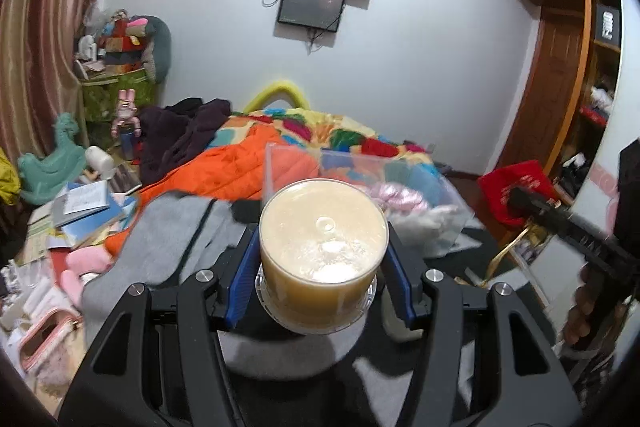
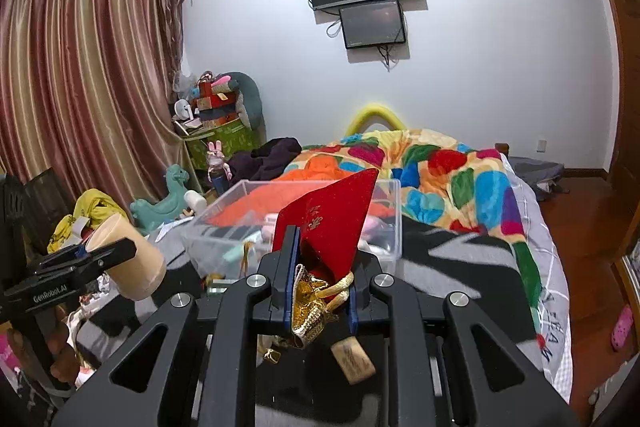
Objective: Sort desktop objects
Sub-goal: 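Carry the beige cup and red pouch over the clear plastic box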
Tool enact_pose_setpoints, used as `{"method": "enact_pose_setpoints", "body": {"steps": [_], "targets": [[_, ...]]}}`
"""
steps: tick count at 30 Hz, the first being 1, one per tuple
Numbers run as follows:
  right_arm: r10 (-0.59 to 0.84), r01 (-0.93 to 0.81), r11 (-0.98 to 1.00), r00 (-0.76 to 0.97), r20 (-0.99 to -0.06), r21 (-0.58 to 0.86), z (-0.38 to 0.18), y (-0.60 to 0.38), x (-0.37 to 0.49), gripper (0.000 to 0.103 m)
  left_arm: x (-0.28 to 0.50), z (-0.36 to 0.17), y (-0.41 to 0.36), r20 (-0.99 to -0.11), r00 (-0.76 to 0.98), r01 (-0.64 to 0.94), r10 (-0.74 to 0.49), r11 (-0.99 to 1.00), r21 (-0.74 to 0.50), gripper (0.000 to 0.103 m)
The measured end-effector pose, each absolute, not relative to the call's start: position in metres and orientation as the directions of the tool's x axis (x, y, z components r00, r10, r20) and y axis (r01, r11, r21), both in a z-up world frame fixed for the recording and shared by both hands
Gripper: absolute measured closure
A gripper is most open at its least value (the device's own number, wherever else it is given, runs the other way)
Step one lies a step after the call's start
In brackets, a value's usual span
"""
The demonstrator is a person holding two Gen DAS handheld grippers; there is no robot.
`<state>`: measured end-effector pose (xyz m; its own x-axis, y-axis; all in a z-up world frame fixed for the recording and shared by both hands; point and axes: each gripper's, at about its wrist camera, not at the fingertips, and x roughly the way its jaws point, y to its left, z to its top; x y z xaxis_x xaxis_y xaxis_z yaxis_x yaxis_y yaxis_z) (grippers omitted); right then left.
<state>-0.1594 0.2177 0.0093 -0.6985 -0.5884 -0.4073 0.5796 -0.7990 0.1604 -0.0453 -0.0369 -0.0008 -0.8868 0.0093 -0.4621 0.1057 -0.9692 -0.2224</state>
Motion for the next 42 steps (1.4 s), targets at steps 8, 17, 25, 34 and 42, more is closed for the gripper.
{"method": "enact_pose_setpoints", "body": {"steps": [8, 17, 25, 34, 42], "targets": [[-0.587, 0.579, -0.800, -0.704, -0.400, 0.154, 0.014, 0.195, -0.191, 0.086, -0.097, 0.014, -0.043, -0.455, -0.890, 0.070, 0.033, -0.976, -0.207, 0.046], [-0.566, 0.555, -0.820, -0.751, -0.340, 0.140, 0.029, 0.166, -0.218, 0.086, -0.143, 0.004, -0.049, -0.476, -0.879, 0.065, 0.024, -0.984, -0.169, 0.046], [-0.554, 0.571, -0.813, -0.703, -0.447, 0.110, -0.011, 0.131, -0.237, 0.086, -0.168, -0.017, -0.047, -0.524, -0.851, 0.065, 0.018, -0.988, -0.140, 0.047], [-0.518, 0.567, -0.821, -0.689, -0.507, 0.068, -0.034, 0.125, -0.239, 0.086, -0.179, -0.034, -0.051, -0.559, -0.829, 0.093, 0.007, -0.984, -0.150, 0.047], [-0.489, 0.582, -0.813, -0.680, -0.546, 0.003, -0.047, 0.113, -0.237, 0.083, -0.186, -0.048, -0.046, -0.595, -0.804, 0.094, -0.010, -0.989, -0.111, 0.047]]}}
